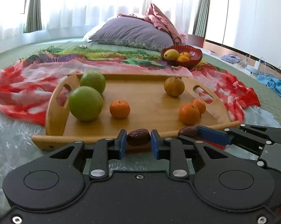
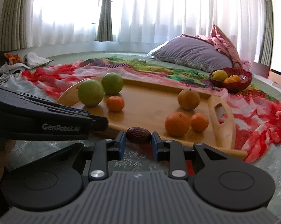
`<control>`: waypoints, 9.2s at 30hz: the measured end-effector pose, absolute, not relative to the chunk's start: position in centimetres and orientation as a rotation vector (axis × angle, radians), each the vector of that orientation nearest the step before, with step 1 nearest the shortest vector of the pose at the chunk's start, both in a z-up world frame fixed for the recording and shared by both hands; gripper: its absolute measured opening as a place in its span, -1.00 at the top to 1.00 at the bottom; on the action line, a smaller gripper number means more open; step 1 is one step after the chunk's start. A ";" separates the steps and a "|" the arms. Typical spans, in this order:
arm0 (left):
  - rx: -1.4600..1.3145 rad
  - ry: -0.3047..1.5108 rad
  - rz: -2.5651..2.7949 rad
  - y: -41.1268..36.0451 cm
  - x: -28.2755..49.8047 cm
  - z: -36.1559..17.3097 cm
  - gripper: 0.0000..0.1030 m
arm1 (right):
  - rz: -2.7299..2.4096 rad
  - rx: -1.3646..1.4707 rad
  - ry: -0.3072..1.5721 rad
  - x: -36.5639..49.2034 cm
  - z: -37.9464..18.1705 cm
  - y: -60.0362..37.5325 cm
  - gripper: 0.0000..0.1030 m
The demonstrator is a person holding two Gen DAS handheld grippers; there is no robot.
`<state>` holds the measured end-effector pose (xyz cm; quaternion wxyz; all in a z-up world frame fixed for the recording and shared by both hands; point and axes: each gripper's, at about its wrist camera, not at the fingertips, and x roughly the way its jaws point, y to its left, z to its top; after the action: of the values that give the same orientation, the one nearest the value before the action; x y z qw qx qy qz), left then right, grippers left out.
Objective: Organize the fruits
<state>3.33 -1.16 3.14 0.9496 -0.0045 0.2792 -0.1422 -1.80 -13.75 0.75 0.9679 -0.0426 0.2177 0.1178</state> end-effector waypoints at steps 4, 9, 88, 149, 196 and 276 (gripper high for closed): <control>-0.008 0.550 -0.284 -1.0 3.2 3.6 0.49 | 0.221 -0.085 0.428 -1.7 1.2 -14.1 0.34; 0.003 0.526 -0.280 -0.9 3.4 4.1 0.49 | 0.208 -0.095 0.417 -1.5 1.6 -14.3 0.34; 0.031 0.851 -0.196 -1.9 29.8 4.9 0.49 | 0.084 0.158 0.794 23.3 4.0 -20.1 0.33; 0.074 0.733 -0.205 -2.3 26.2 7.3 -0.61 | 0.121 0.075 0.742 21.6 5.8 -19.3 -0.27; 0.013 0.507 -0.172 1.4 7.0 9.0 -0.97 | 0.102 0.006 0.440 4.9 7.9 -18.8 -1.00; 0.055 0.686 -0.019 1.7 5.2 -1.4 -1.00 | -0.054 -0.015 0.595 0.8 -2.6 -15.6 -1.00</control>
<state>5.18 1.67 -1.39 0.9413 0.0270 0.3364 -0.0091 0.84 -15.65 -2.58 0.9557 -0.0074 0.2931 -0.0264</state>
